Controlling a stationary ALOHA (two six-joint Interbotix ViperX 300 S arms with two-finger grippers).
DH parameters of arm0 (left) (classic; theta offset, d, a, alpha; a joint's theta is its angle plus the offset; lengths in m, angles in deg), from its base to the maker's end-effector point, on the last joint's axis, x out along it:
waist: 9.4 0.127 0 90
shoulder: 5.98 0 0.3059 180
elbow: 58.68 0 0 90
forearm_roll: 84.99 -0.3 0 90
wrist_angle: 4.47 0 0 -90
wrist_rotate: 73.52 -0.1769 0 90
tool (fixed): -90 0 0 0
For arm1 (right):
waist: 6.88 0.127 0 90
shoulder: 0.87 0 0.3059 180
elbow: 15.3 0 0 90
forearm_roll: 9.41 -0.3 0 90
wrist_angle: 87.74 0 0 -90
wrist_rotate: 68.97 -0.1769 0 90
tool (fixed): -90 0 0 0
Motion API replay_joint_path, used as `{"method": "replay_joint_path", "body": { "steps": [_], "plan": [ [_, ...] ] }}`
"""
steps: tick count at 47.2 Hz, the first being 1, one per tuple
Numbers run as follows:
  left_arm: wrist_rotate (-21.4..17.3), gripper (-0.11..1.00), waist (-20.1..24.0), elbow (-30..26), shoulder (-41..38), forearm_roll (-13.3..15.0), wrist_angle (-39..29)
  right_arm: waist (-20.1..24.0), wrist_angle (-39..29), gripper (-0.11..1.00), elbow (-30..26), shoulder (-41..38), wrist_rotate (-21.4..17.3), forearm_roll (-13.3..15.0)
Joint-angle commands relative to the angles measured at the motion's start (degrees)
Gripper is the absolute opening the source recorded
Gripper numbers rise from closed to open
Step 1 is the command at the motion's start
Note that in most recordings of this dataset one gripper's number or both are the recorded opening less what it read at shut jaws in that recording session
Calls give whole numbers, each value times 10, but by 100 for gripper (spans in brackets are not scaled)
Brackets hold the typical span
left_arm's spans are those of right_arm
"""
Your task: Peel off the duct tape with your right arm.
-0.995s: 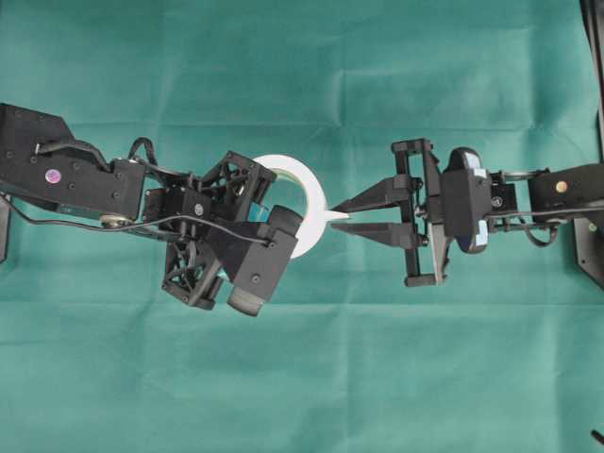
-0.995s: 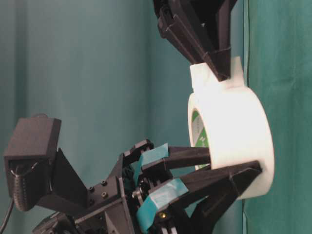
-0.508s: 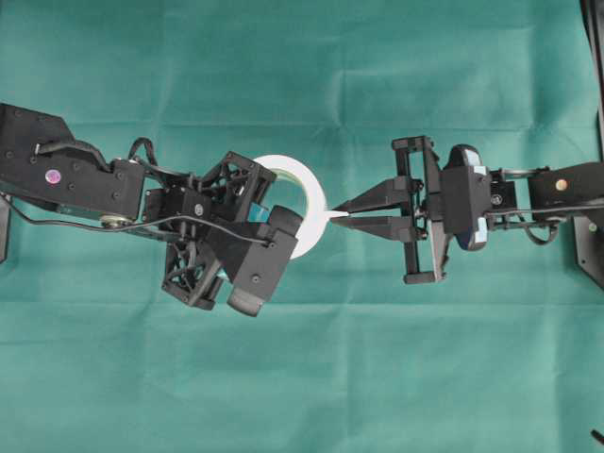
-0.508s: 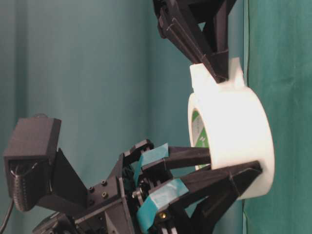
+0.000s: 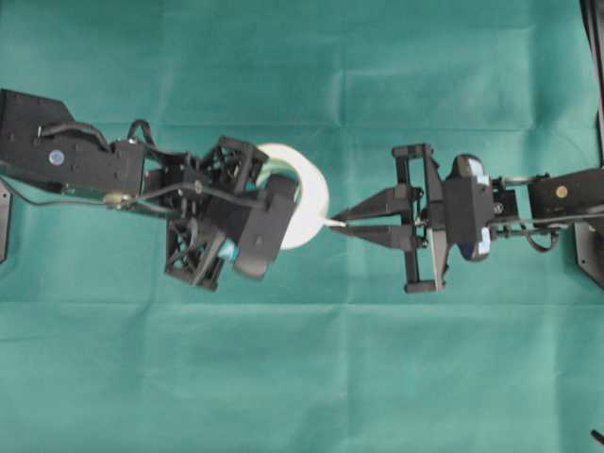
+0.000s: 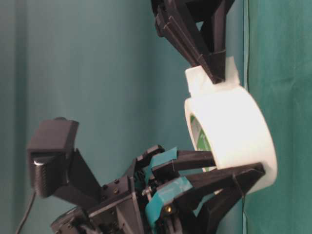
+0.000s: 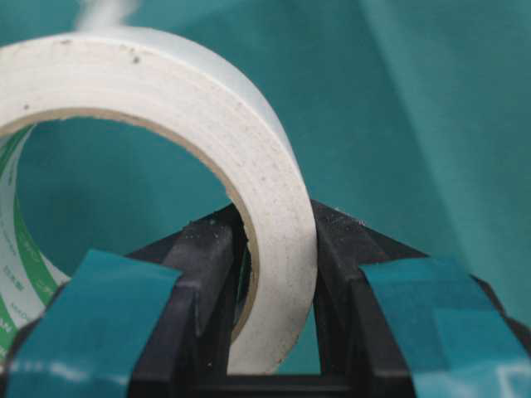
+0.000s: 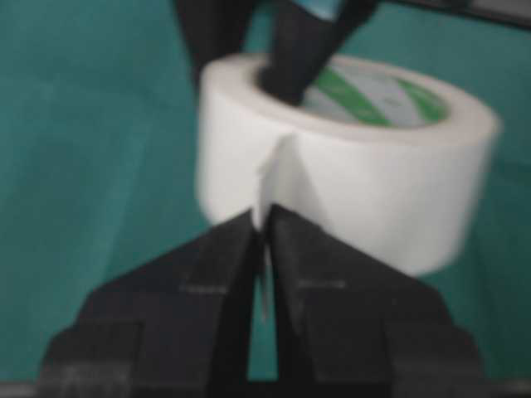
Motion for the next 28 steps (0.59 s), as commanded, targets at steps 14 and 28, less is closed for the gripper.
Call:
{"method": "replay_joint_path", "body": {
  "steps": [14,28],
  "plan": [
    [31,21,29,-5,14,-1,3,23,6,-8,-11,-1,-1,3],
    [65,21,50,-4,14,-1,3,40,6,-8,-25,-16,-1,3]
  ]
}}
